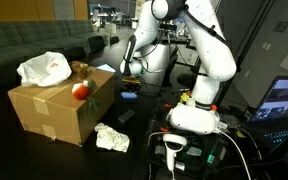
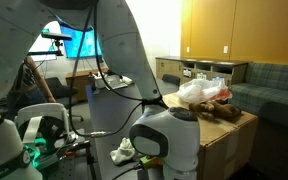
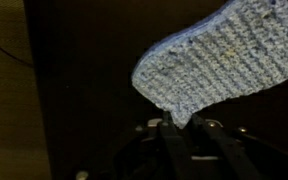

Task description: Put the objects on the box onto the table and the objects on the table on to the box

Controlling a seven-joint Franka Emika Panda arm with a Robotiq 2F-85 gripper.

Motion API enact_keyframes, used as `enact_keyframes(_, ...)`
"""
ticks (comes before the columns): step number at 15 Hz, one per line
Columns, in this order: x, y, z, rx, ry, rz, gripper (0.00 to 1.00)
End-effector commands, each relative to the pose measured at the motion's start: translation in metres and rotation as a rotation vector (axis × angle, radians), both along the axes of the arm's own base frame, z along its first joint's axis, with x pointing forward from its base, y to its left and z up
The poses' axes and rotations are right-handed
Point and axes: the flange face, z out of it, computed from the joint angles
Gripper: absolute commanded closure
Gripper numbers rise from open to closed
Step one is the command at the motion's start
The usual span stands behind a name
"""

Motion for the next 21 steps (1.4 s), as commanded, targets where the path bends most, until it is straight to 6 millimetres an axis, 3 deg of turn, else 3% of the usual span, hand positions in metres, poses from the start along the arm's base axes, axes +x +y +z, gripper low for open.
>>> enact_keyframes(1, 0.014, -0.021, -0.001, -0.085, 0.045, -0.117, 0.95)
enact_keyframes(5, 0.034, -0.028, -0.001, -0.113, 0.084, -0.175, 0.95)
enact_keyframes(6, 0.04, -0.028, -0.001, -0.114, 0.091, -0.184, 0.53)
enact_keyframes(8, 0.051, -0.026, 0.0, -0.114, 0.103, -0.187, 0.47)
enact_keyframes(14, 0.061, -0.012, 0.015, -0.113, 0.127, -0.113, 0.02)
enact_keyframes(21, 0.045, 0.041, 0.075, -0.127, 0.165, 0.232, 0.0)
